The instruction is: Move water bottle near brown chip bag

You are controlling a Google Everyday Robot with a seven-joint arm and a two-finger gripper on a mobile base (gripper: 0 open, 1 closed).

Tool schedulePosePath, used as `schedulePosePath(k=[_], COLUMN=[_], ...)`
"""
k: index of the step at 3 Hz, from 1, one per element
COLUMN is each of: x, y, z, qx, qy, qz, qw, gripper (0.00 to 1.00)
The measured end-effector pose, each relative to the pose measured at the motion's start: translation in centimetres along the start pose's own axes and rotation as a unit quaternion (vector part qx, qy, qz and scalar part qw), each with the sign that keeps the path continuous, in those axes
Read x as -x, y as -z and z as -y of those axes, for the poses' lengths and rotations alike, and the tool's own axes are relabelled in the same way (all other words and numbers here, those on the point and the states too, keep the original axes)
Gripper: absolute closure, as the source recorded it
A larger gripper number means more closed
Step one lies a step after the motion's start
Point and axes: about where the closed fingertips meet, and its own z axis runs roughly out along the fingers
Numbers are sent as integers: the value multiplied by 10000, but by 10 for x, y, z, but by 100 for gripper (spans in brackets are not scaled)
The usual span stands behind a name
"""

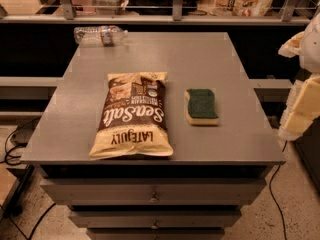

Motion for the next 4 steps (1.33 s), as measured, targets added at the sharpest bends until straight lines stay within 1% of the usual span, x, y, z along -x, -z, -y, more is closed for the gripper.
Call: schedulePosePath(k=[1,2,3,4], x=[2,29,61,98], y=[1,-3,-10,-16], z=[1,18,42,76], qx=[-17,201,513,615], qy=[-12,-242,-476,-679], qz=[83,1137,2150,2809], qw=[10000,9930,9741,9554], gripper=[0,0,0,0])
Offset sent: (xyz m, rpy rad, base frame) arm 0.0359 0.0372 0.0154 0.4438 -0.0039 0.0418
